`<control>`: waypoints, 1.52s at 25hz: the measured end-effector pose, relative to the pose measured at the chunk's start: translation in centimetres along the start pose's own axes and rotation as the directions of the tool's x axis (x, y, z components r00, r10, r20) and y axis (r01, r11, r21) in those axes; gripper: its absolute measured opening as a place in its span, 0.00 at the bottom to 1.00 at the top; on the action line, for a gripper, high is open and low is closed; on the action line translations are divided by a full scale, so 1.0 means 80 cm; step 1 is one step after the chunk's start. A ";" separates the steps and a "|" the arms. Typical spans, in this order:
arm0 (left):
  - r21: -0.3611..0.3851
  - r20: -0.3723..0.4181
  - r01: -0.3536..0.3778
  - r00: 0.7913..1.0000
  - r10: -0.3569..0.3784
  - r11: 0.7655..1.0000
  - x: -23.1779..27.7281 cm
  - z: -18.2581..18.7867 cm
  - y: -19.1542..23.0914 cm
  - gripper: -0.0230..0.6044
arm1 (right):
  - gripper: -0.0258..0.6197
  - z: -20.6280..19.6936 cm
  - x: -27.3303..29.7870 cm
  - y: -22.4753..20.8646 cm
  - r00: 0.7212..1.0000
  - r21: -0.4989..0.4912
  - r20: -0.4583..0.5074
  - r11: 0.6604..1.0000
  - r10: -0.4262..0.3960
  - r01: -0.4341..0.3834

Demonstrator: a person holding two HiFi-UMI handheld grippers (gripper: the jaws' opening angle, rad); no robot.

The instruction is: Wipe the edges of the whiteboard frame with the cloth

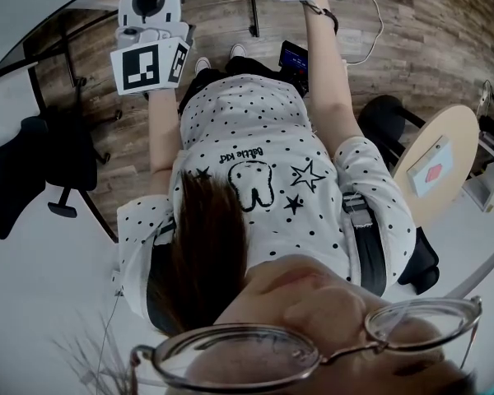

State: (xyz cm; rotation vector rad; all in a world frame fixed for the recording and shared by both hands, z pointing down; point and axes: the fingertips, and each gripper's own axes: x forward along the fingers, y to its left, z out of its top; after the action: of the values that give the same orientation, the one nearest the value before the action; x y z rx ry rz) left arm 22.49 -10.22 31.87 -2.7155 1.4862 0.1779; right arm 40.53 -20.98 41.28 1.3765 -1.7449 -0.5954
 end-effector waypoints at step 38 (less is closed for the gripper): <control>0.003 -0.011 -0.026 1.000 0.026 1.000 -0.008 -0.004 0.004 0.07 | 0.41 -0.109 0.032 0.140 0.949 0.042 -0.203 0.970 0.242 -0.238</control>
State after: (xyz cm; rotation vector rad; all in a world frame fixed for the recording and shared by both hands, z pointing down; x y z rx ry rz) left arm 21.89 -9.88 32.26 -2.7005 1.5238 0.1609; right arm 41.23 -19.10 55.58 1.1688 -1.7166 -0.2922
